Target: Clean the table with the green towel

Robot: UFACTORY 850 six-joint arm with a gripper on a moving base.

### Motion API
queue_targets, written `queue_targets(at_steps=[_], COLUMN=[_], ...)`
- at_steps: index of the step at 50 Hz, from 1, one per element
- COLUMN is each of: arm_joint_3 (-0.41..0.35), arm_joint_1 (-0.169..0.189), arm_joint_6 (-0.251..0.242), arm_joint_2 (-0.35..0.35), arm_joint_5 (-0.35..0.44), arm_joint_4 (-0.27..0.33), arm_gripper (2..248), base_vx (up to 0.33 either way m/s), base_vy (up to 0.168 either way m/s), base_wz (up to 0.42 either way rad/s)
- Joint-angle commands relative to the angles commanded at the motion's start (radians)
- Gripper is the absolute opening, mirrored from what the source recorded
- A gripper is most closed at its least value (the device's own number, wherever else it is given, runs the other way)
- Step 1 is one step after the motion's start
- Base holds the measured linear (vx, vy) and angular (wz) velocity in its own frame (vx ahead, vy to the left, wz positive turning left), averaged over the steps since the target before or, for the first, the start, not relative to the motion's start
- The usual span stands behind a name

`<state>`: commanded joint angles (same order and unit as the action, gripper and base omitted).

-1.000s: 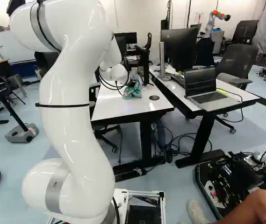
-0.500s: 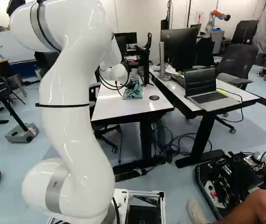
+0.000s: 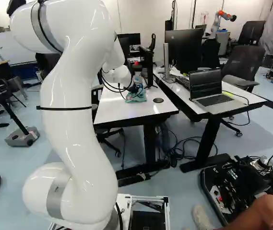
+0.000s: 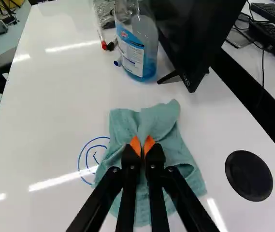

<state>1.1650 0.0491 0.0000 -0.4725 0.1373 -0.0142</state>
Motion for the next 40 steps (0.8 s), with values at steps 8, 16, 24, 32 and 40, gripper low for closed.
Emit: queue_targets(at_steps=[8, 16, 24, 32, 40], arm_joint_3=[0.000, 0.000, 0.000, 0.000, 0.000], arm_joint_1=[0.000, 0.000, 0.000, 0.000, 0.000], arm_joint_6=[0.000, 0.000, 0.000, 0.000, 0.000], arm_joint_2=[0.000, 0.000, 0.000, 0.000, 0.000], arm_joint_5=[-0.020, -0.040, -0.057, -0.068, -0.071], arm_joint_4=[0.000, 0.000, 0.000, 0.000, 0.000], arm_gripper=[28, 28, 28, 28, 28], base_vx=[0.000, 0.000, 0.000, 0.000, 0.000], base_vy=[0.000, 0.000, 0.000, 0.000, 0.000], base_wz=[0.000, 0.000, 0.000, 0.000, 0.000])
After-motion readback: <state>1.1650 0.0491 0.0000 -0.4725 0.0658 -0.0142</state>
